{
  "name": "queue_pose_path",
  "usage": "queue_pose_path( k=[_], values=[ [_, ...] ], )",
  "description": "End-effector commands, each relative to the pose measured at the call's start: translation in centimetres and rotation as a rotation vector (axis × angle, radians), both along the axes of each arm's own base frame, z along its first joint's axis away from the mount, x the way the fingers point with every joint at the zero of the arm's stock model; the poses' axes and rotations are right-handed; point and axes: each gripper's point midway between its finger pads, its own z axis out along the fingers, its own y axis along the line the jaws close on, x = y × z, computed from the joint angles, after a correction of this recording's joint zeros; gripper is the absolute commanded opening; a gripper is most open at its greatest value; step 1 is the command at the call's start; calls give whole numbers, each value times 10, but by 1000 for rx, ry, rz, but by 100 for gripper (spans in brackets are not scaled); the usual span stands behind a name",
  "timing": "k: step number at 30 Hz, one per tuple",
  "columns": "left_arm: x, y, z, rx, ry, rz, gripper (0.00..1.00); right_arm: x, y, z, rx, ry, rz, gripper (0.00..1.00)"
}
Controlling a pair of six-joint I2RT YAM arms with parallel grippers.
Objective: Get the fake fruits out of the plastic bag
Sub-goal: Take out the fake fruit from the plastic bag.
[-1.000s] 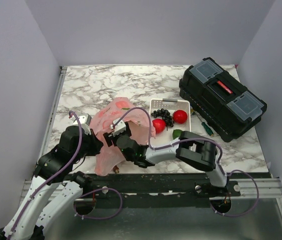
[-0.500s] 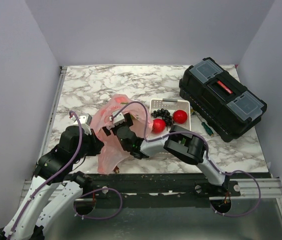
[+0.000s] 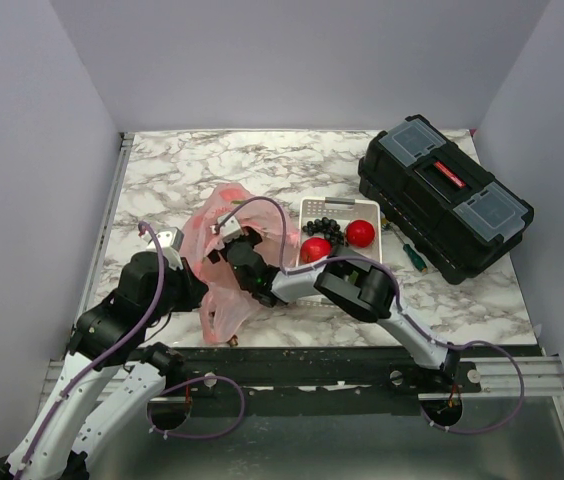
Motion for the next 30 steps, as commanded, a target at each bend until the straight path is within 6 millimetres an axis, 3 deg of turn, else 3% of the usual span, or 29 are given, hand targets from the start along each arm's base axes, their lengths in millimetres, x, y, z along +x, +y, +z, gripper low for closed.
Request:
queue_pose_path(
  k=[1,7,16,20,24,30],
  values=[
    [-2,-2,2,-15,-17,-21,0,14,3,-13,-56,10,-7,100],
    [-3,-2,5,-24,-31,-19,0,28,12,-32,-166,77,-48,95],
    [-9,3,17,-54,-96,-13,0,38,1,-35,-188,90,-75,61],
    [-10,6,19,-61,-112,-1,0,30,9,-16,-150,90,13,38],
    [-6,4,16,-53,-93,2,0,18,22,21,-63,87,116,31],
    [-1,4,8,-14,-42,13,0,10,16,41,-36,91,138,21]
  ],
)
